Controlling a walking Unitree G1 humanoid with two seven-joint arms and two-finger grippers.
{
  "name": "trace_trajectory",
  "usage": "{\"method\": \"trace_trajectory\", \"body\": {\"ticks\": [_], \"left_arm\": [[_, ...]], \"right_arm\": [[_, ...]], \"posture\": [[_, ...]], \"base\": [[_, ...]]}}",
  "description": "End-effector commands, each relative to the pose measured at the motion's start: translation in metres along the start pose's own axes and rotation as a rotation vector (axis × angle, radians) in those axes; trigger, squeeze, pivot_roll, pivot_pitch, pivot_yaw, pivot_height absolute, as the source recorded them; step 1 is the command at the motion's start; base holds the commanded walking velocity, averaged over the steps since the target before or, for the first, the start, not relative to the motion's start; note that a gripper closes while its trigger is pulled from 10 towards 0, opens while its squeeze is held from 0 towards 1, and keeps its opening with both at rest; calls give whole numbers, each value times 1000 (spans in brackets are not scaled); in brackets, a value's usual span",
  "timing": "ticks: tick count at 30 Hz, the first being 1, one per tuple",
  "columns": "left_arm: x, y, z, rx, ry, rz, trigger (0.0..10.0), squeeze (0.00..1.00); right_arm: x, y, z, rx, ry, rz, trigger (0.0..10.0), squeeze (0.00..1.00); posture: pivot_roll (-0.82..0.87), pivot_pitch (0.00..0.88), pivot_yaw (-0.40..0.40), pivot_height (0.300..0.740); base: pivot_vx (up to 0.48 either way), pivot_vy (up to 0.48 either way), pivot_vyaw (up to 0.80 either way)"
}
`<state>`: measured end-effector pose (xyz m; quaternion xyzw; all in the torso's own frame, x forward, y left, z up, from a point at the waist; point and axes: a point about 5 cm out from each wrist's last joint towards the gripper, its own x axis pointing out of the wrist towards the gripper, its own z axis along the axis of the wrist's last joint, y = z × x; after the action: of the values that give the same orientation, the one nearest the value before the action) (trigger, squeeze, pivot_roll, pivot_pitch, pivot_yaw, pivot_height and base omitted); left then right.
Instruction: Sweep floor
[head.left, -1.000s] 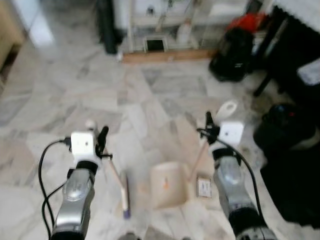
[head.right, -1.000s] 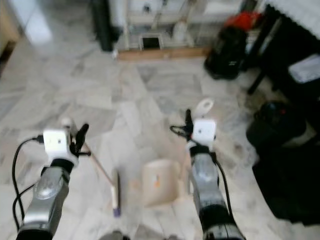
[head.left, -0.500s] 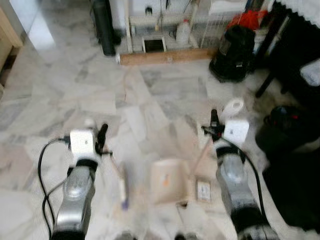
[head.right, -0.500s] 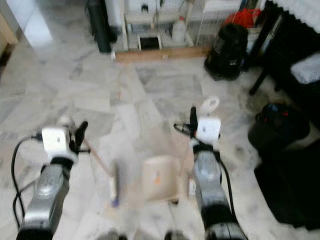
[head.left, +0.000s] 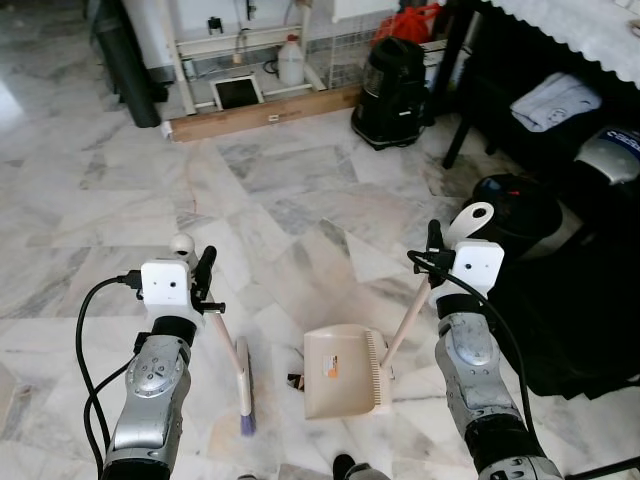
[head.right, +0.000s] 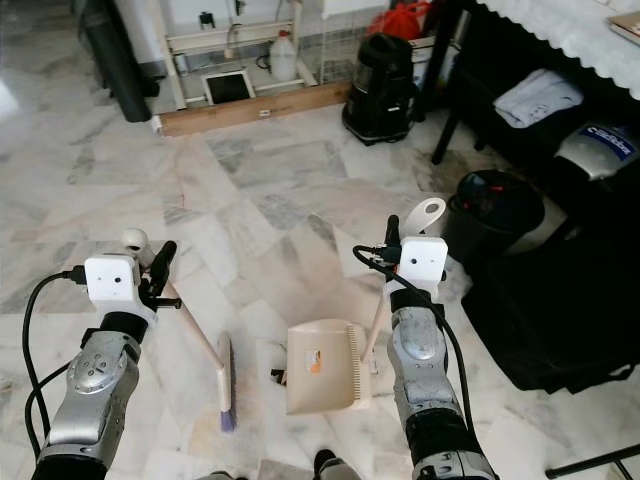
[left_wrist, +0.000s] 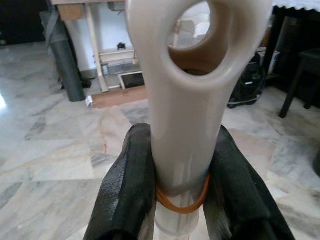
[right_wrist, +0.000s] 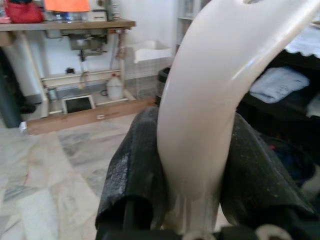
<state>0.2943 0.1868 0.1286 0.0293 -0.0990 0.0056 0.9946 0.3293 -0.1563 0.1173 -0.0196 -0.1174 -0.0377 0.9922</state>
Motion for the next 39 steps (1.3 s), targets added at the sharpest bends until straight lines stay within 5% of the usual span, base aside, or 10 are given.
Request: {"method": "trace_trajectory", "body": {"ticks": [1, 23, 39], "left_arm": [[0, 2, 6, 12, -34, 4, 10000, 0], [0, 1, 6, 23, -34, -5, 10000, 0], [0, 1, 7, 23, -43, -4, 10000, 0]], "right_arm": [[2, 0, 9, 10, -43, -7, 10000, 0], [3, 0, 7, 10, -30, -7, 10000, 0], [3, 1, 9, 13, -40, -10, 10000, 0]], "posture": [[114, 174, -12, 740], [117, 171, -12, 740], [117, 159, -13, 740]], "base": [[0, 0, 0], [0, 0, -712], [0, -179, 0]]}}
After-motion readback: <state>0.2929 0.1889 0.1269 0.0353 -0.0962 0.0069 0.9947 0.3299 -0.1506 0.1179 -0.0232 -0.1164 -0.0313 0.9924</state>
